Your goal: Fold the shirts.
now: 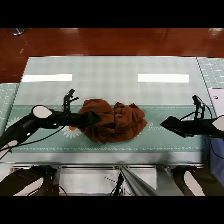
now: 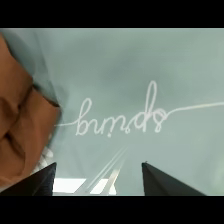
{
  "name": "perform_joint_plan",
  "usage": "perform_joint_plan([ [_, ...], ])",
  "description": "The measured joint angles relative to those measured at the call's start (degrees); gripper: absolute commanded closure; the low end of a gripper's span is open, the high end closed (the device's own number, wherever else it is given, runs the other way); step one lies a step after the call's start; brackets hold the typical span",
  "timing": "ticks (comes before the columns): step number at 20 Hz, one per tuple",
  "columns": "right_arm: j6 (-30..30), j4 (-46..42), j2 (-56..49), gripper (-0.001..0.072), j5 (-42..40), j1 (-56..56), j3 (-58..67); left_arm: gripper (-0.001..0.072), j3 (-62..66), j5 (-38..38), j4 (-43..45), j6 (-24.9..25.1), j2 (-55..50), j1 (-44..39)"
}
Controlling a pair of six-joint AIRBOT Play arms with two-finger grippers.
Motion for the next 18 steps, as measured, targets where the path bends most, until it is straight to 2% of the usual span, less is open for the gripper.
perform_joint_plan([
  [1, -0.2, 0.4, 0.1, 0.0095, 0.0, 0.0, -0.8, 0.0397, 1.4, 1.0, -0.6, 0.2, -1.6, -0.3],
  [2, -0.4, 0.9, 0.1, 0.0095, 0.0, 0.0, -1.4, 0.0671, 2.8, 1.8, -0.8, 0.4, -3.2, -0.5],
  [5, -2.3, 4.2, -1.2, 0.0095, -0.3, -0.1, -2.4, 0.0682, 6.6, 1.4, -1.3, 2.6, -6.4, -0.1],
  [12, -9.2, 14.6, -10.1, 0.0095, -2.2, 0.6, -3.0, 0.0682, 14.9, -5.8, -1.7, 4.9, -7.9, 3.1],
  [18, -11.5, 20.5, -17.9, 0.0095, -7.9, 11.3, -1.1, 0.0682, 21.4, -9.9, -1.7, 5.2, -7.8, 5.1],
])
